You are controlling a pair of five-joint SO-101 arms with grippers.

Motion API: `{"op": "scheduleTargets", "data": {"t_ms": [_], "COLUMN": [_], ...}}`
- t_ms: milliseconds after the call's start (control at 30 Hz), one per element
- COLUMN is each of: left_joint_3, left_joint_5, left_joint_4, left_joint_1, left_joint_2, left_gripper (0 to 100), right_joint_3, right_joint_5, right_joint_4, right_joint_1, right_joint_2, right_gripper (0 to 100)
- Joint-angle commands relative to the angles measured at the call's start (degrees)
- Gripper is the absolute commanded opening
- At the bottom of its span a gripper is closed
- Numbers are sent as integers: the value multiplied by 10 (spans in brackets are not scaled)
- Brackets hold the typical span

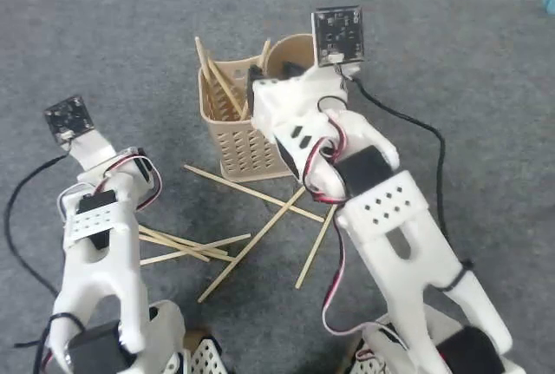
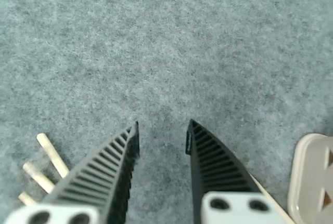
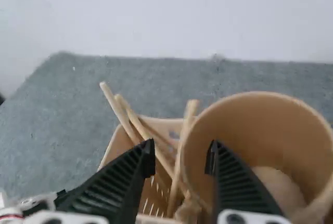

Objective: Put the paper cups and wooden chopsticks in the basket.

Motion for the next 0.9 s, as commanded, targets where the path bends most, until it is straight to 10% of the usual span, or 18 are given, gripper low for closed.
{"op": "scheduleTargets", "data": {"t_ms": [0, 200, 467, 867], "left_joint_3": [-16, -16, -19, -47], "left_joint_5": [-1, -1, -19, -38], "left_joint_4": [-13, -12, 15, 97], "left_joint_1": [-3, -3, -1, -11], "left_joint_2": [1, 1, -4, 1], "left_gripper": [140, 140, 141, 137], "right_joint_3": [-79, -176, -115, 295], "right_joint_5": [11, 8, 11, 241], "right_joint_4": [113, 302, 537, 447], "right_joint_1": [-4, 0, 57, 232], "right_joint_2": [-58, -70, -154, -180], "right_gripper": [195, 320, 91, 37]}}
